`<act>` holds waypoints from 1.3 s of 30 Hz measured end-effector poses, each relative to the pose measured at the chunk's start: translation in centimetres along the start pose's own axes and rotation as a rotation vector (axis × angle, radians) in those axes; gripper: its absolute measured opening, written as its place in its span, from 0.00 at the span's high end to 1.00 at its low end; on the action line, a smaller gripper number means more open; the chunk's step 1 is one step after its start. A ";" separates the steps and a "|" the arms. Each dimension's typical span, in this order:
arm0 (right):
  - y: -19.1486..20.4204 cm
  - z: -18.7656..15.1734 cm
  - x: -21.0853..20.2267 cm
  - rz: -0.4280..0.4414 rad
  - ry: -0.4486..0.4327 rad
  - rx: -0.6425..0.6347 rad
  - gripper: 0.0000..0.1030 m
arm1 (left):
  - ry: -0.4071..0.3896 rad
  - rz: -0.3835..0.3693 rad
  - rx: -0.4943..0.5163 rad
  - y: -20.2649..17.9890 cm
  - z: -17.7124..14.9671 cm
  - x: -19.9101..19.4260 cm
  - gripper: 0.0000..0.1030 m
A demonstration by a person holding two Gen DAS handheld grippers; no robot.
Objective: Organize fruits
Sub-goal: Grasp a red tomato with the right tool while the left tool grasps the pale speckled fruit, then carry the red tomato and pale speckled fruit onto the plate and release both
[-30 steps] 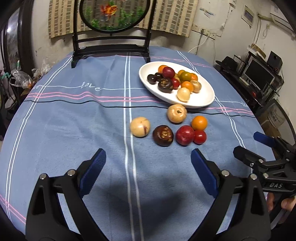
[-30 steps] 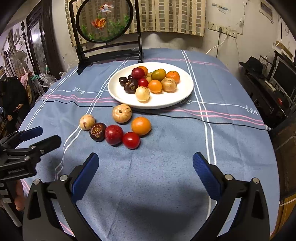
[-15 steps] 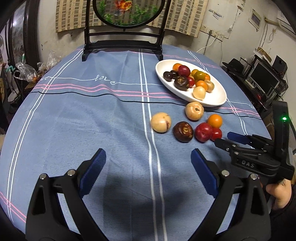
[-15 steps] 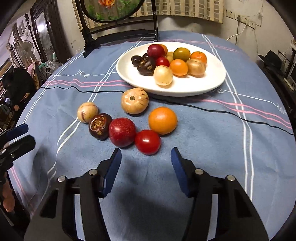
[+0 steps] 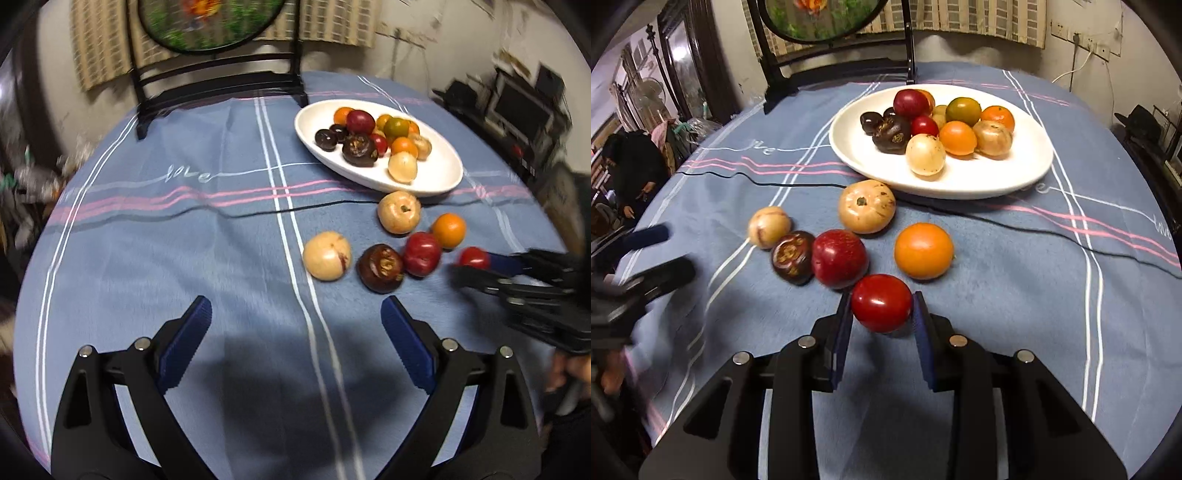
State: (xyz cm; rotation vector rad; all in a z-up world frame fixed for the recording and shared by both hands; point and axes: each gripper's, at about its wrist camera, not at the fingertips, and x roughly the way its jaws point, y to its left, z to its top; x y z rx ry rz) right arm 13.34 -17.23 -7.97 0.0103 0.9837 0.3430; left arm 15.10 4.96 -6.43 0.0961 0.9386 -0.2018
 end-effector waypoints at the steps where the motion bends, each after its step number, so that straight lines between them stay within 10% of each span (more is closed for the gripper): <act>1: -0.3 -0.3 -0.2 0.009 0.002 0.010 0.68 | 0.007 -0.001 0.017 -0.1 0.2 0.6 0.08; 14: -2.4 -0.8 -1.7 0.078 -0.019 0.089 0.68 | 0.035 -0.001 0.082 -1.4 2.1 6.9 0.28; 18: -2.2 -1.0 -1.4 0.087 -0.009 0.091 0.68 | 0.021 -0.061 0.082 -1.8 2.3 6.8 0.61; 39: -0.5 -0.7 -4.3 0.093 -0.070 0.047 0.68 | -0.095 -0.227 -0.047 -3.1 0.7 -3.2 0.61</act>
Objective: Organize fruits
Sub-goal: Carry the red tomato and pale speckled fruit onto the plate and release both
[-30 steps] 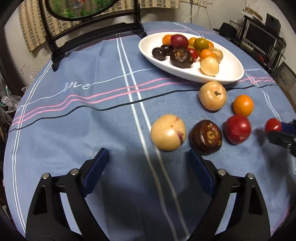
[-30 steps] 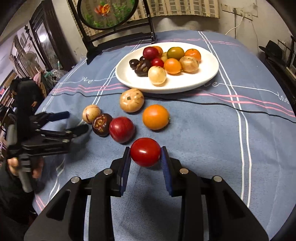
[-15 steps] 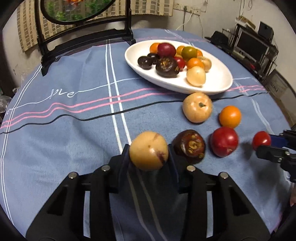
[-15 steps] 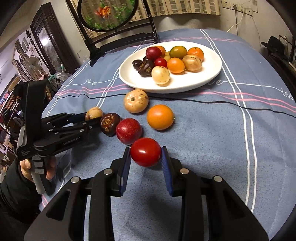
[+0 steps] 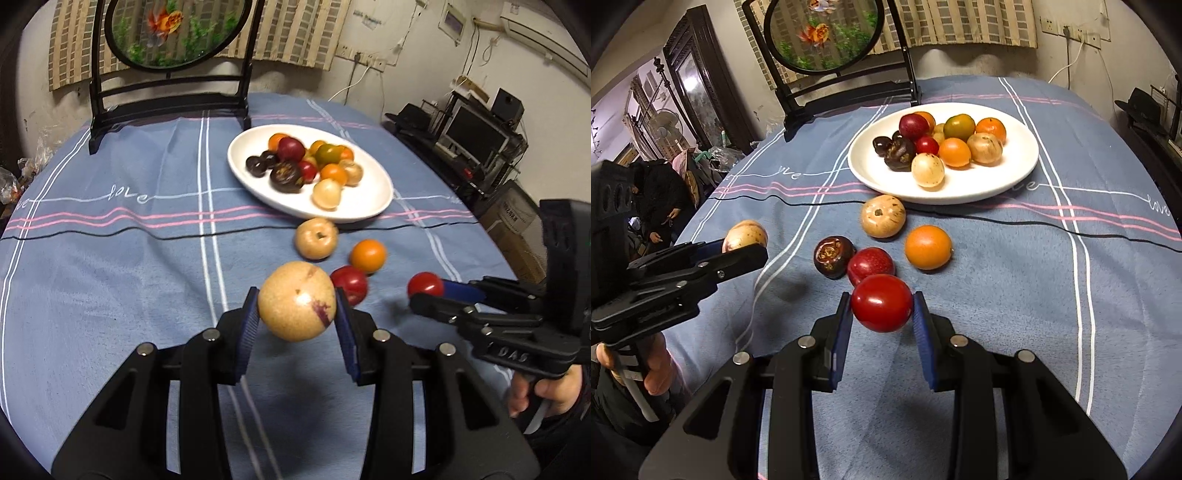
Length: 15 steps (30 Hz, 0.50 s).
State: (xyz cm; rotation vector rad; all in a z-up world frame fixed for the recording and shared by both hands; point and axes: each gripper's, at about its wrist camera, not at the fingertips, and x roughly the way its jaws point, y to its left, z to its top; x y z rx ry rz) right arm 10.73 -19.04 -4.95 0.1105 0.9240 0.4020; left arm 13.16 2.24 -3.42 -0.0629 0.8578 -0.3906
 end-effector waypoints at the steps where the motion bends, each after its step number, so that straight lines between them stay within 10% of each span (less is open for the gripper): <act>1: 0.0 0.1 -0.2 0.000 -0.003 -0.003 0.68 | -0.004 -0.003 0.002 -0.2 0.3 -0.2 0.61; 15: -4.1 8.2 0.7 -0.128 -0.047 -0.080 0.68 | 0.009 0.030 0.027 -0.8 9.9 4.3 0.61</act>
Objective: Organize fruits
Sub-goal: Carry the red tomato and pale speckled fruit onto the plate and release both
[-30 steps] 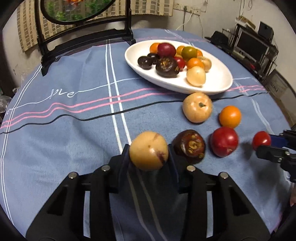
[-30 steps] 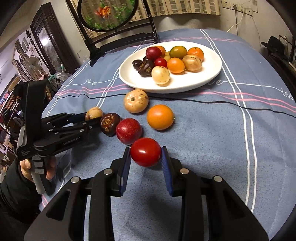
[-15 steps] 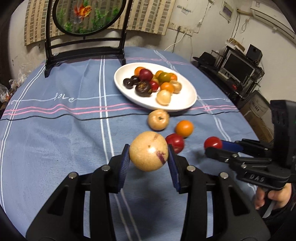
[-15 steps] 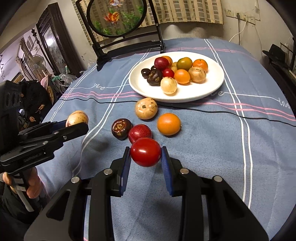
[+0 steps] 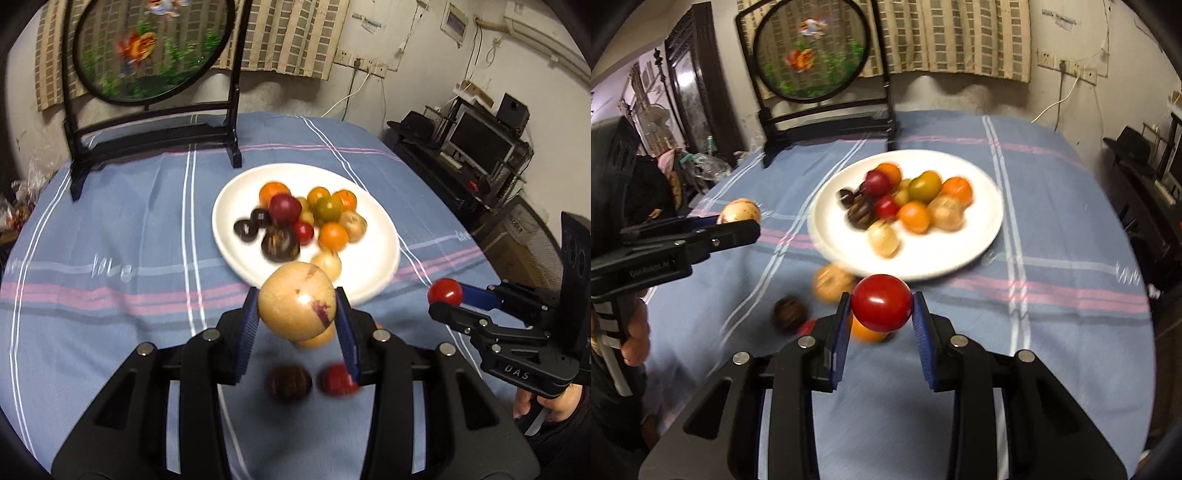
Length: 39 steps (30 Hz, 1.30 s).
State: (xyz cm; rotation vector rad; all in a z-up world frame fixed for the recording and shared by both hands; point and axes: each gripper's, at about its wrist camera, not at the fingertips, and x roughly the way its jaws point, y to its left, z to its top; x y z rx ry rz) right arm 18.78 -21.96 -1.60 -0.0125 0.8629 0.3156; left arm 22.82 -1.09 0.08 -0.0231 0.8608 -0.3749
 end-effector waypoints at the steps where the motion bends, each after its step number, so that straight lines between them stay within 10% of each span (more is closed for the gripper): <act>1: -0.4 0.5 0.6 -0.006 0.007 0.000 0.68 | 0.007 0.015 -0.002 0.0 0.9 1.1 0.61; 19: -3.5 4.0 9.9 0.044 0.135 0.025 0.67 | 0.150 0.040 -0.093 2.5 4.0 12.0 0.60; 22: -3.7 4.2 9.8 0.022 0.111 0.039 0.44 | 0.159 0.019 -0.130 3.0 4.4 12.4 0.39; 31: -3.3 2.2 2.4 -0.034 0.025 0.017 0.34 | 0.001 0.078 -0.101 2.1 2.7 3.8 0.24; 39: -0.5 -5.6 -3.7 0.030 0.003 0.101 0.31 | -0.028 0.095 -0.103 -0.1 -6.6 -3.1 0.21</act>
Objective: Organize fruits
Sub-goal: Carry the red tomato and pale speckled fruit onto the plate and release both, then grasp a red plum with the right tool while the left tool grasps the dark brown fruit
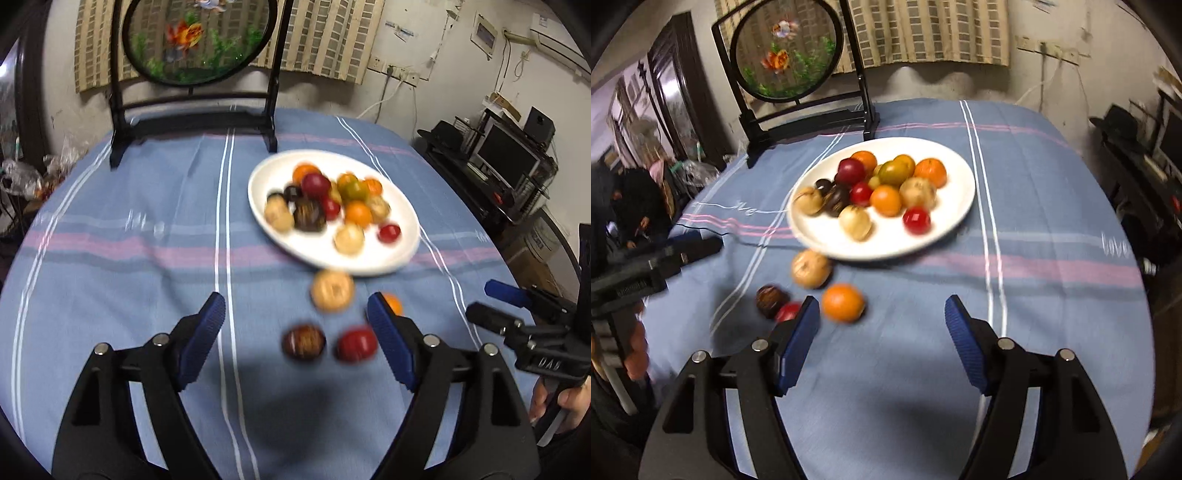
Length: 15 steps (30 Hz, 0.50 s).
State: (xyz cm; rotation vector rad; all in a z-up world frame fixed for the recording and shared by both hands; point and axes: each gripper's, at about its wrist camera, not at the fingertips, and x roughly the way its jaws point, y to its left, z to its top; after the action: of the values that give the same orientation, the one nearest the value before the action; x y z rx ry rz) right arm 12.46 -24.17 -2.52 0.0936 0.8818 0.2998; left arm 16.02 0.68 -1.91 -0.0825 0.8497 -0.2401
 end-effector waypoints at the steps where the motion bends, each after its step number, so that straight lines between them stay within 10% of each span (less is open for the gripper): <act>1: 0.4 -0.6 -0.2 0.004 0.001 0.000 0.31 | 0.004 0.007 0.004 -0.1 -0.9 -0.2 0.21; 15: 5.8 -2.4 -0.5 -0.013 0.028 -0.097 0.31 | -0.020 0.070 0.061 -0.1 -4.9 -2.8 0.21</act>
State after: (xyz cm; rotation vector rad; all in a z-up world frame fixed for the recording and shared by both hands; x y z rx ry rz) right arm 9.03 -18.91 -2.51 -0.0060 0.8935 0.3321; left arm 10.49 1.35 -3.05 0.0018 0.8228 -0.1987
